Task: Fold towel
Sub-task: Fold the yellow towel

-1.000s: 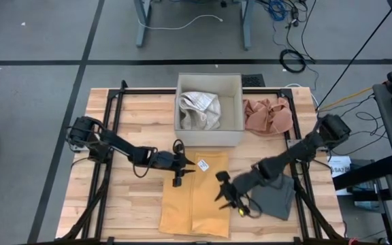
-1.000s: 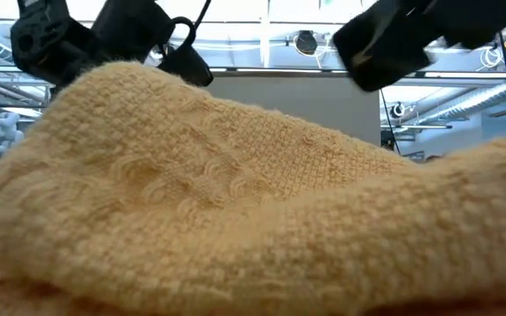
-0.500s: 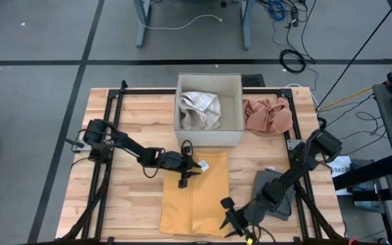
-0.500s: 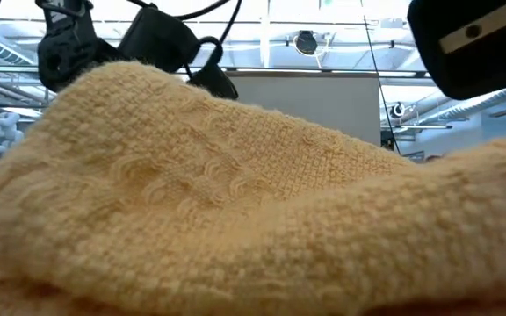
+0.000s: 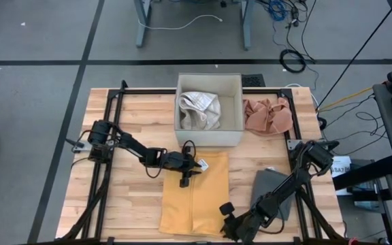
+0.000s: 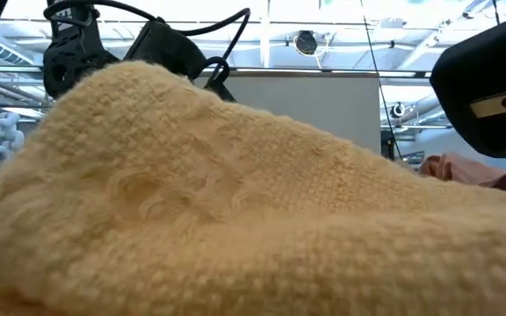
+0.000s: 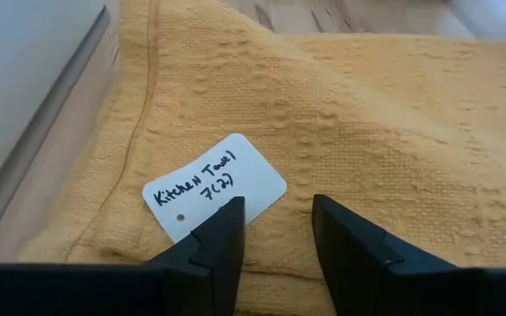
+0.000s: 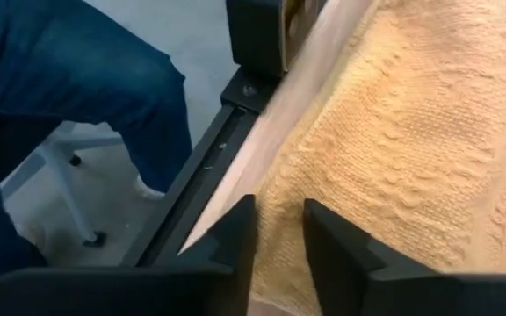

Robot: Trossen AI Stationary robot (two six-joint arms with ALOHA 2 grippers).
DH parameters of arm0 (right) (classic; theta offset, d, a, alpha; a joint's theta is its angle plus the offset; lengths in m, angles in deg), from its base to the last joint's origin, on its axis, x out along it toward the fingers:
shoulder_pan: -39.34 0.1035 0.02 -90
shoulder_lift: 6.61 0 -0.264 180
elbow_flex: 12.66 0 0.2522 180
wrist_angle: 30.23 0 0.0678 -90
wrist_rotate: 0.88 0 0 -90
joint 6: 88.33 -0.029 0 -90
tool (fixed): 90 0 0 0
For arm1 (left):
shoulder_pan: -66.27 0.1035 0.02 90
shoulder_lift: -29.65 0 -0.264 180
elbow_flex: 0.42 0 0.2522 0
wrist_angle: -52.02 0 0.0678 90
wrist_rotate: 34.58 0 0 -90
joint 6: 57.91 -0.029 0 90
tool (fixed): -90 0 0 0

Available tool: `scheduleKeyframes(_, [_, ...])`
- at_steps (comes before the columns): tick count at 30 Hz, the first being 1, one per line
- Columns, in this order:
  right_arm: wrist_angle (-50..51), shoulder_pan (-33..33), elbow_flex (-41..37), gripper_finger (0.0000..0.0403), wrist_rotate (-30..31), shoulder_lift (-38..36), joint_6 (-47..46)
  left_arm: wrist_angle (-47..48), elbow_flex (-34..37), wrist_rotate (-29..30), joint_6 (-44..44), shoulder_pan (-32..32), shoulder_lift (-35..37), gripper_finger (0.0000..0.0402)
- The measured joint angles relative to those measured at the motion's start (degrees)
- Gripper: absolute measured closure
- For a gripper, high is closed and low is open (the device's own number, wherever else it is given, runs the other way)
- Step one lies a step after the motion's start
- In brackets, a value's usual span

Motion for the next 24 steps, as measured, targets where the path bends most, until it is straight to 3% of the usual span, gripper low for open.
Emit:
scheduleKeyframes(7, [0.1,2.7,0.0,0.0397,1.5,-0.2,-0.2,1.3,0.0,1.1,1.2,0.0,0.1,0.0260])
scheduleKeyframes(18, [0.0,5.6,0.0,0.0402,1.7,-0.2,-5.8,2.0,-0.1,1.5,1.2,0.0,0.1,0.0260])
scheduleKeyframes(24, [-0.1,5.7,0.0,0.0361,0.3,-1.5,-5.9,2.2,0.0,1.7,1.3,0.0,0.1,0.0260])
